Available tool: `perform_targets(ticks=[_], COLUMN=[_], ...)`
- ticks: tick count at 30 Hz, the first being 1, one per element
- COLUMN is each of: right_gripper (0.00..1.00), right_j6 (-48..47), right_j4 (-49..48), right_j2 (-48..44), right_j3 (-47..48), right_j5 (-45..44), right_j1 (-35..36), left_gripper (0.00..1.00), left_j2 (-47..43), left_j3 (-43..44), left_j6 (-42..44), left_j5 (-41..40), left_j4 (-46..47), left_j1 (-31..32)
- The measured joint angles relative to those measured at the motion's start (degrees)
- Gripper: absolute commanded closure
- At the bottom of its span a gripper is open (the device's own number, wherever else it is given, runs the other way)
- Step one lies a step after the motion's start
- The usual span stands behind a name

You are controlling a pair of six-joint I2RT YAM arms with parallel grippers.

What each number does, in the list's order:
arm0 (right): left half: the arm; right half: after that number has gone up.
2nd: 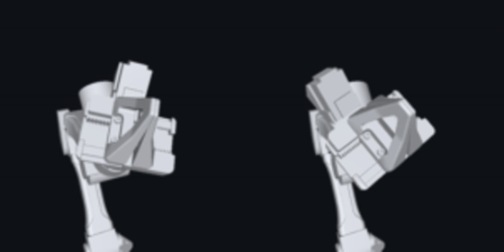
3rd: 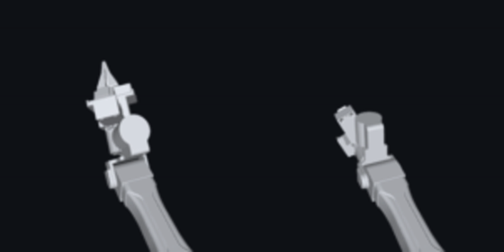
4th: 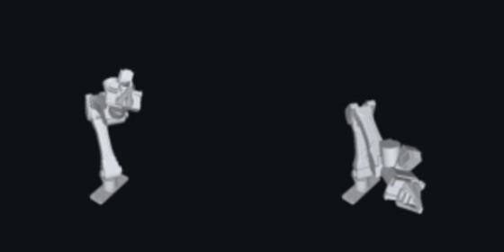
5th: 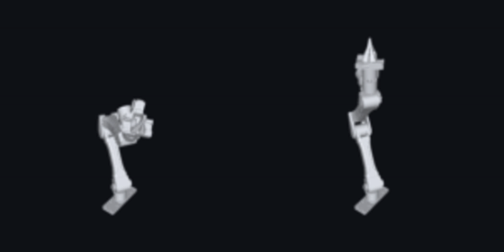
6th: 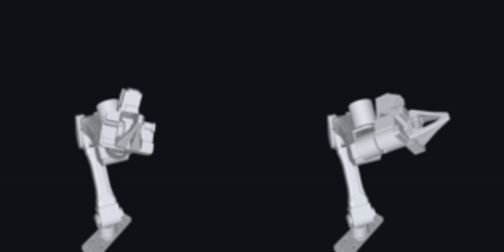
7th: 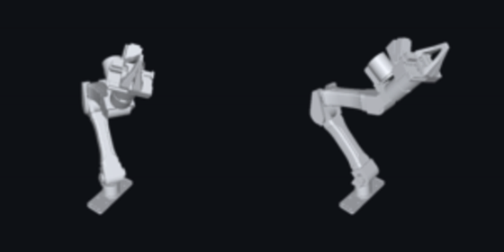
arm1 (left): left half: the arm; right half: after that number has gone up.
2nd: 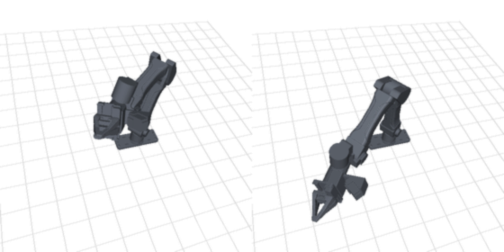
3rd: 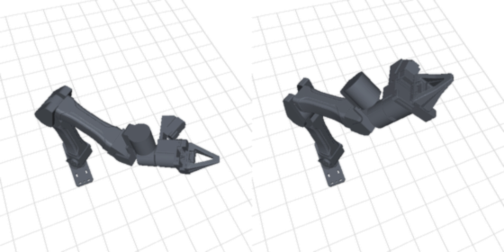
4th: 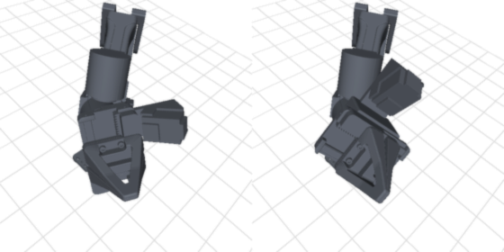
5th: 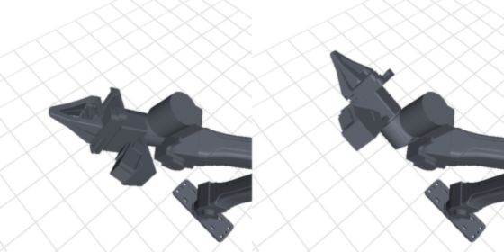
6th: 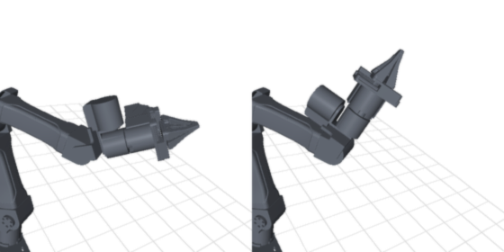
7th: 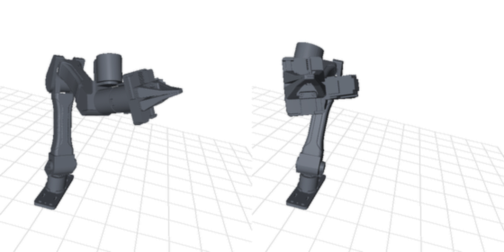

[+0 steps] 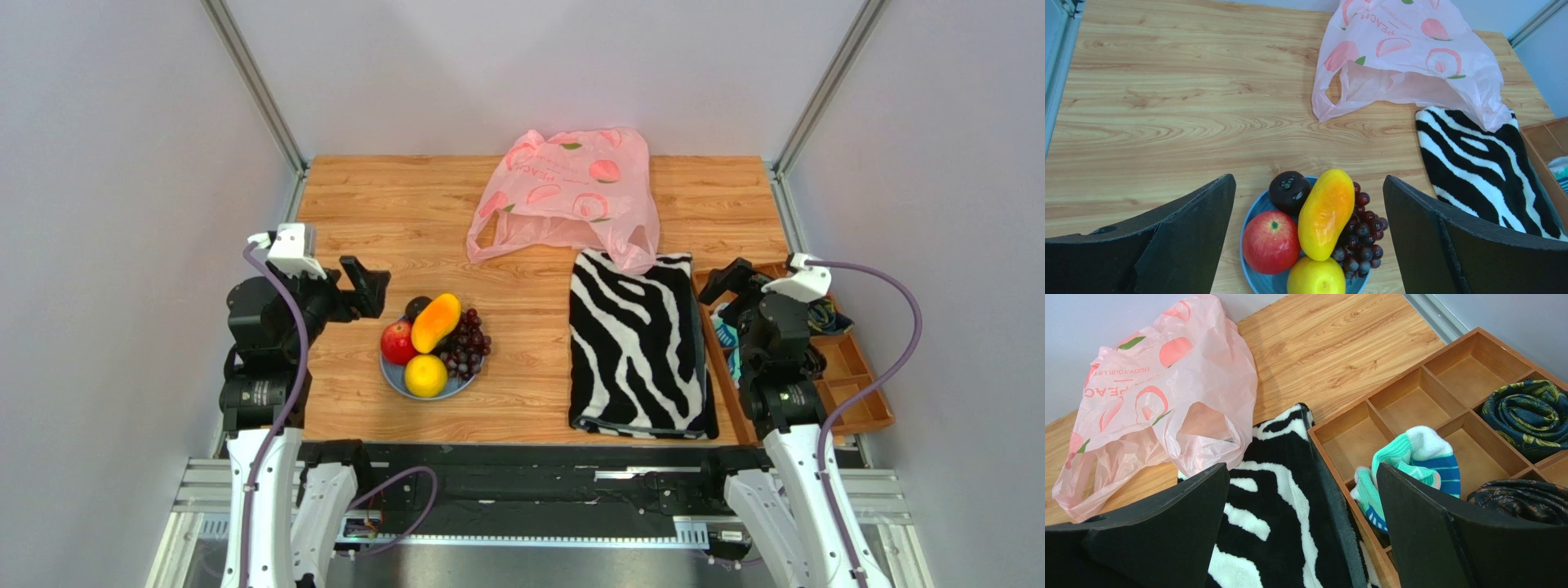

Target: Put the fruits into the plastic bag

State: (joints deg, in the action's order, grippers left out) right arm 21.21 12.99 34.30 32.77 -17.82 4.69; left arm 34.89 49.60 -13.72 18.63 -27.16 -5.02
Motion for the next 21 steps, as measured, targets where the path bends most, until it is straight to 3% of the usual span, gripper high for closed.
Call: perform_targets(ticks=[12, 18, 21], right_gripper=[0.11, 0.21, 0.21], right_j6=[-0.24, -2.1, -3.85], right_j4=[-0.22, -1.53, -1.38], right_j2=[1.01, 1.03, 4.28], right_j3=[0.0, 0.09, 2.29], right_j5=[2.43, 8.33, 12.35], right_j1=[0.0, 0.04, 2.27], left_gripper=[0.01, 0.01, 0.01], left_j2=[0.68, 0.72, 0.72], left_j3=[0.0, 0.0, 0.0], left_j6=[-0.02, 0.0, 0.0], left_j5=[-1.51, -2.93, -3.32], left_j4=[-0.07, -0.13, -0.22], left_j1=[0.0, 0.0, -0.02])
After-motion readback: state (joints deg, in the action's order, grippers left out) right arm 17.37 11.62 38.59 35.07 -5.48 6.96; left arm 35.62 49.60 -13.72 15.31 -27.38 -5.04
